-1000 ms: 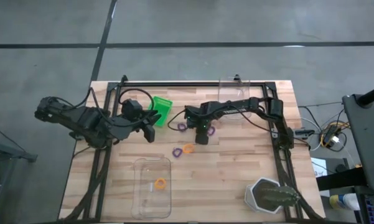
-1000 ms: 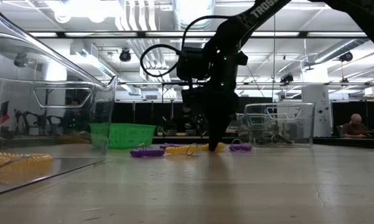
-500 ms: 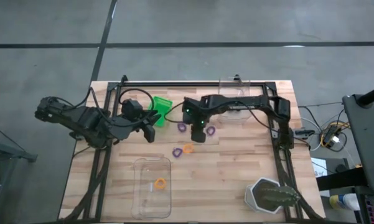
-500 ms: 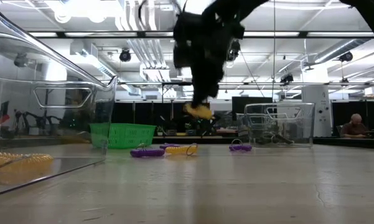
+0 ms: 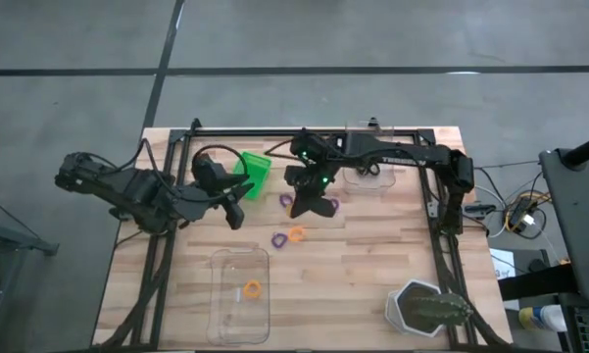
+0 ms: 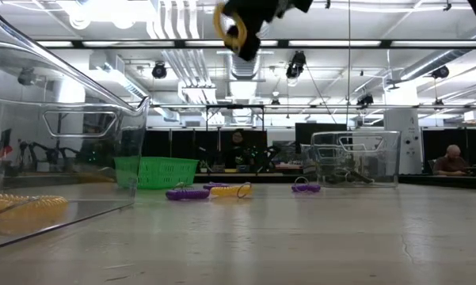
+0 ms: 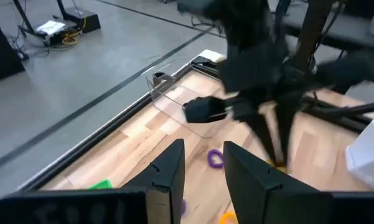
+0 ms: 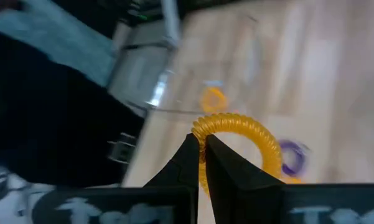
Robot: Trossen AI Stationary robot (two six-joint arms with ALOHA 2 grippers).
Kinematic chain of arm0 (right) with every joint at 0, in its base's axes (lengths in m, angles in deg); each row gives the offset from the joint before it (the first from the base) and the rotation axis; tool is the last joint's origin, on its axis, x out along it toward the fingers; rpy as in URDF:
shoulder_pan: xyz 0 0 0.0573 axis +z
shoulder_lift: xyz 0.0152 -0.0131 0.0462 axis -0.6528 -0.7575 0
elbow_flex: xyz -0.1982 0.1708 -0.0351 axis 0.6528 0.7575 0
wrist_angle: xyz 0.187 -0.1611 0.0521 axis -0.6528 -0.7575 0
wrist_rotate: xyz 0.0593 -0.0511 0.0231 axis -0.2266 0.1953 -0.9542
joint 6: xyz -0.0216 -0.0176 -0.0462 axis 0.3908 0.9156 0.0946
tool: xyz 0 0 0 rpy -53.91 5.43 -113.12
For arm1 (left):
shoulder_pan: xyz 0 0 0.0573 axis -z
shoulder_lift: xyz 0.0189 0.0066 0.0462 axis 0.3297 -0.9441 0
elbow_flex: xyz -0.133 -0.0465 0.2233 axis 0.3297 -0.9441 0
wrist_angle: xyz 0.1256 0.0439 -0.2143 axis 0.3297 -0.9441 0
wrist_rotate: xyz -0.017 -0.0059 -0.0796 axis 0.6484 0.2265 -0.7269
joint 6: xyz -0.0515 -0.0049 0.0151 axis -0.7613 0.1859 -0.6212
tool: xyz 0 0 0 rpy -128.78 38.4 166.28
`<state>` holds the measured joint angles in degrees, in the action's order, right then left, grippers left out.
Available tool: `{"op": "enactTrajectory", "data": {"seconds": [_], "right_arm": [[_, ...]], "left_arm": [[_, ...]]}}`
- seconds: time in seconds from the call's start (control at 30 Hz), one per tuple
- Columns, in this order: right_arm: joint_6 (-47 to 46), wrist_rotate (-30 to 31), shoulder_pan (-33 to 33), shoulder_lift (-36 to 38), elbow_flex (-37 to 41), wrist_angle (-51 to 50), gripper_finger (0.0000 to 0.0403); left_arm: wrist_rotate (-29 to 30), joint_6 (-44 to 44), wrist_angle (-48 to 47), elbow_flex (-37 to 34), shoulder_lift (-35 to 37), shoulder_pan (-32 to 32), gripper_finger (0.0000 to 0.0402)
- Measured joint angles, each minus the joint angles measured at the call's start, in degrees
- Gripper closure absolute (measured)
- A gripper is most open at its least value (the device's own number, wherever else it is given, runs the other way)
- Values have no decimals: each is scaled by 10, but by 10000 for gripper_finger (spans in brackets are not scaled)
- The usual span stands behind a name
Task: Sort spring keychains
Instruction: Put the top yellow spring keychain into the bottom transparent bin
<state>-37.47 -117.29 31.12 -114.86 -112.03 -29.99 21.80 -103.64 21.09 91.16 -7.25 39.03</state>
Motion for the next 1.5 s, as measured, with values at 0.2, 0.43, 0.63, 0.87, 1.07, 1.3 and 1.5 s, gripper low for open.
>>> {"op": "enactTrajectory", "data": {"seconds": [0.2,0.43,0.63,0.87,1.07,1.3,1.5], "right_arm": [[-12,-41,13,1,-69,17,394],[-14,-39,15,1,-138,18,394],[-20,-21,15,1,-153,55,394],[-28,7,14,1,-153,74,394],[-29,9,8,1,-153,84,394],[-43,1,9,1,-152,132,394],[-61,-11,9,1,-152,132,394]], "left_arm": [[0,64,10,-13,-2,0,298],[-5,118,21,-14,-7,2,298],[-18,170,111,-14,-7,3,298],[-45,222,151,-13,-8,4,298],[-58,223,152,-13,-8,8,298],[-52,235,165,-13,-10,8,298],[-40,245,176,-13,-12,7,298]]}}
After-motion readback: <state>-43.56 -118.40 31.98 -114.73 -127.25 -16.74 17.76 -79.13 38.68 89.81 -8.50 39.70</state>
